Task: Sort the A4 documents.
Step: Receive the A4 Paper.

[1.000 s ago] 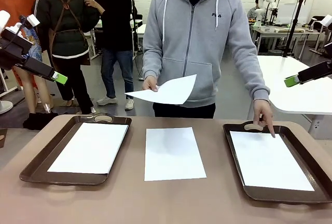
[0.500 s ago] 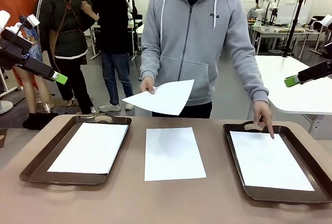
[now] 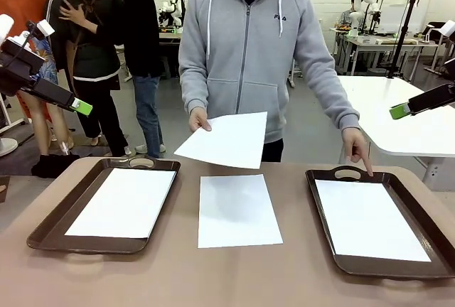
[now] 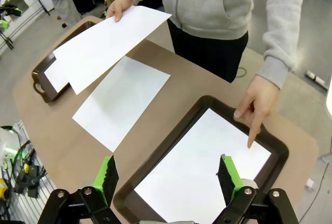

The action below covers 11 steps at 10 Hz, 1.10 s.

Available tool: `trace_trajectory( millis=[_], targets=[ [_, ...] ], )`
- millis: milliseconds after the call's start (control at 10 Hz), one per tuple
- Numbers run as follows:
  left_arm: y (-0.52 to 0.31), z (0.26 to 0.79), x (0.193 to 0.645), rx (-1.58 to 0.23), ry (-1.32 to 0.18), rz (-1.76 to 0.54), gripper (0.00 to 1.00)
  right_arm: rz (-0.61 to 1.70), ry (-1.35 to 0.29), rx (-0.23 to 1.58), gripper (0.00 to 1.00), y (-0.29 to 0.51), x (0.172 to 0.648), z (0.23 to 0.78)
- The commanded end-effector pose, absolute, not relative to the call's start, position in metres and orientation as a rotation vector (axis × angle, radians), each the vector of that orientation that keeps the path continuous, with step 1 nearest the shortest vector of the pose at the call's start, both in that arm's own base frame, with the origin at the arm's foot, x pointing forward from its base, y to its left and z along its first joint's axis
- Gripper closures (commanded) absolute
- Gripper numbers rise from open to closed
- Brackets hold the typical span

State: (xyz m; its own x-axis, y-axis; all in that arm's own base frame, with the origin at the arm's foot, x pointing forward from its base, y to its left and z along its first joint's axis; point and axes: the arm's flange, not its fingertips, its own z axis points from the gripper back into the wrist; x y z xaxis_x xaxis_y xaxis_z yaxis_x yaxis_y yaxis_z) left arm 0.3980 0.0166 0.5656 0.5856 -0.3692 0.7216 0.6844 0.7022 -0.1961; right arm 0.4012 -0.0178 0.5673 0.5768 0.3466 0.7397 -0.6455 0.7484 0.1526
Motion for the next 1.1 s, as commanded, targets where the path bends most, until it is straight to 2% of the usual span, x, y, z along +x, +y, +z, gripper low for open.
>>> trace_trajectory(
  millis=[0,200,400,800,1000],
  targets=[
    [0.016,0.566,0.398,-0.487,-0.705,-0.645,0.0,0.611,-0.759,0.427,0.0,-0.018,0.402,0.568],
    [0.016,0.566,0.398,-0.487,-0.705,-0.645,0.0,0.602,-0.753,0.436,0.0,-0.018,0.401,0.567],
    [0.016,0.566,0.398,-0.487,-0.705,-0.645,0.0,0.508,-0.665,0.637,0.0,-0.021,0.433,0.547],
    [0.016,0.566,0.398,-0.487,-0.705,-0.645,0.0,0.386,-0.518,0.831,0.0,0.014,0.472,0.507],
    [0.016,0.566,0.398,-0.487,-0.705,-0.645,0.0,0.247,-0.434,1.151,0.0,0.021,0.502,0.487]
  ],
)
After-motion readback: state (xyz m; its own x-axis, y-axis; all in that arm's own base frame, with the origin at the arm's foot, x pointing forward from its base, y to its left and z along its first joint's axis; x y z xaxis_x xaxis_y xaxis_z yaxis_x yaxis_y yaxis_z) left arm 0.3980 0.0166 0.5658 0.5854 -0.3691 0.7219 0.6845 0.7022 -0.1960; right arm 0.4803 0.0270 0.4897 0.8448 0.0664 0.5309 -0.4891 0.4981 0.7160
